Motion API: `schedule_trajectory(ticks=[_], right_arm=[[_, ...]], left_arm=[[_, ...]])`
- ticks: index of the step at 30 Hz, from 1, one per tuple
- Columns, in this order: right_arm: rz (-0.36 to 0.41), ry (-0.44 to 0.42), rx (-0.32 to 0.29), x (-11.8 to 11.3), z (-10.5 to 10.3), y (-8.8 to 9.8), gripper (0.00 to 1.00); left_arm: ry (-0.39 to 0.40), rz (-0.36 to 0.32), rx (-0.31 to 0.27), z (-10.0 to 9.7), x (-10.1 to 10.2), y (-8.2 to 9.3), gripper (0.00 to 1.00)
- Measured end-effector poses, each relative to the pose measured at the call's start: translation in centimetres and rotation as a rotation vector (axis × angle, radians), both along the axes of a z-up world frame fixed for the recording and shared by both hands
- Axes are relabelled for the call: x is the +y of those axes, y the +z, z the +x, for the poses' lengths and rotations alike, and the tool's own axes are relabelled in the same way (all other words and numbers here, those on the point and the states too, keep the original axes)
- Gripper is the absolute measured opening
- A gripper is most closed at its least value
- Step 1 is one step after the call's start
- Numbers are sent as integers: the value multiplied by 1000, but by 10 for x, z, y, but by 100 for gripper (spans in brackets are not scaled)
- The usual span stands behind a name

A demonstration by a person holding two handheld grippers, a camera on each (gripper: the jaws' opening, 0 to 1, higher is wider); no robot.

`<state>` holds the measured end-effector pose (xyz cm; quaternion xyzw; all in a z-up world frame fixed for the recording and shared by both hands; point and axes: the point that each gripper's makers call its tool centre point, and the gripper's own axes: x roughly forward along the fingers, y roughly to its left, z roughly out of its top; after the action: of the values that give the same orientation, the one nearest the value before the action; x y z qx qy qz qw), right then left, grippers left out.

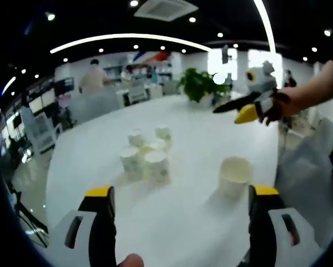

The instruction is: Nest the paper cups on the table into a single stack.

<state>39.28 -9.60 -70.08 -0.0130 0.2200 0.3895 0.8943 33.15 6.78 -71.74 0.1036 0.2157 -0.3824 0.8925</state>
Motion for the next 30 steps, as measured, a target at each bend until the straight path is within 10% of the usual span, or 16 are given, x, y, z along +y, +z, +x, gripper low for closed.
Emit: schedule_trajectory(ticks=[30], right_arm=[[-295, 405, -47, 107, 62, -71, 67]], left_arm=[[50, -10, 46, -4, -7, -16, 98]])
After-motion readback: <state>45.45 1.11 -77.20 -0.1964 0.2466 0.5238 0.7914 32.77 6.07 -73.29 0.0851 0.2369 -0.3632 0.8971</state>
